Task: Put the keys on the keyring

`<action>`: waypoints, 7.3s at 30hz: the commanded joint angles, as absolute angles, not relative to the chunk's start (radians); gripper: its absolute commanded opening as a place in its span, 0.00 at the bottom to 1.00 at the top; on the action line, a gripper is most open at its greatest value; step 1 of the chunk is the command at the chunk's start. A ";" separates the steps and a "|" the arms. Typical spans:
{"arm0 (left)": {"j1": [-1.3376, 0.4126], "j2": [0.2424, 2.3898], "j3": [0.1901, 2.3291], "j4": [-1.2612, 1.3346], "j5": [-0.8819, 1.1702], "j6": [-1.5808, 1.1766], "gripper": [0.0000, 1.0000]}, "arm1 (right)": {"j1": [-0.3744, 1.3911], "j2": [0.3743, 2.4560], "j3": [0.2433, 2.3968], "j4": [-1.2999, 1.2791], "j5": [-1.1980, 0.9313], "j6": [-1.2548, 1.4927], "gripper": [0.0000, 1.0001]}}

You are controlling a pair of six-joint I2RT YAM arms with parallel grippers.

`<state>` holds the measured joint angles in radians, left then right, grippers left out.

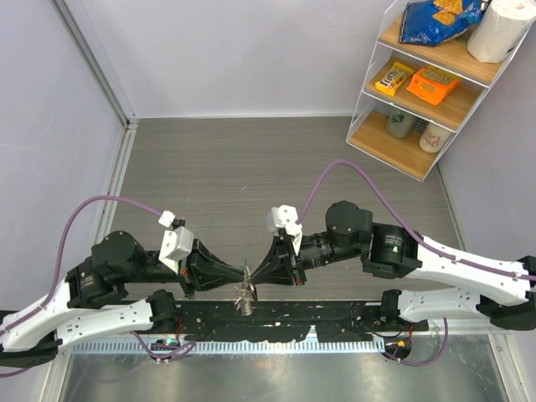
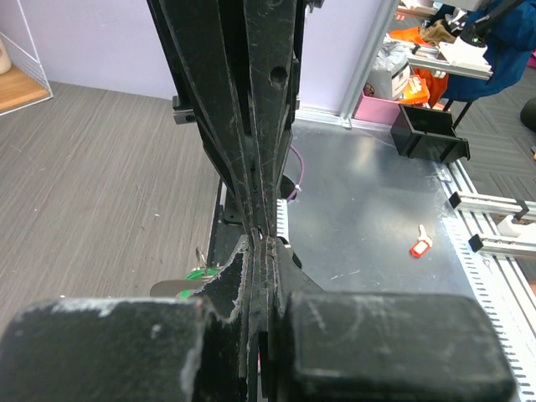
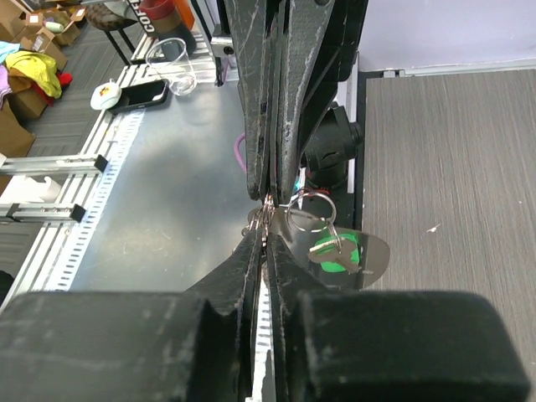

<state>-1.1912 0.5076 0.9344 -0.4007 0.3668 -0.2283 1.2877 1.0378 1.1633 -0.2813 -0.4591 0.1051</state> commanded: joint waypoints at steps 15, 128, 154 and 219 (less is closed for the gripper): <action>-1.192 0.482 0.939 -0.302 0.344 -0.232 0.00 | 1.293 1.002 1.160 -0.199 -0.451 0.129 0.37; -1.190 0.666 1.146 -0.715 0.434 -0.268 0.19 | 1.335 1.200 1.399 -0.449 -0.476 0.130 0.05; -1.192 0.557 1.034 -0.497 0.402 -0.265 0.00 | 1.335 1.019 1.246 -0.334 -0.402 0.098 0.48; -1.190 0.463 0.913 -0.140 0.337 -0.325 0.00 | 1.336 0.940 0.994 0.130 -0.437 0.209 0.05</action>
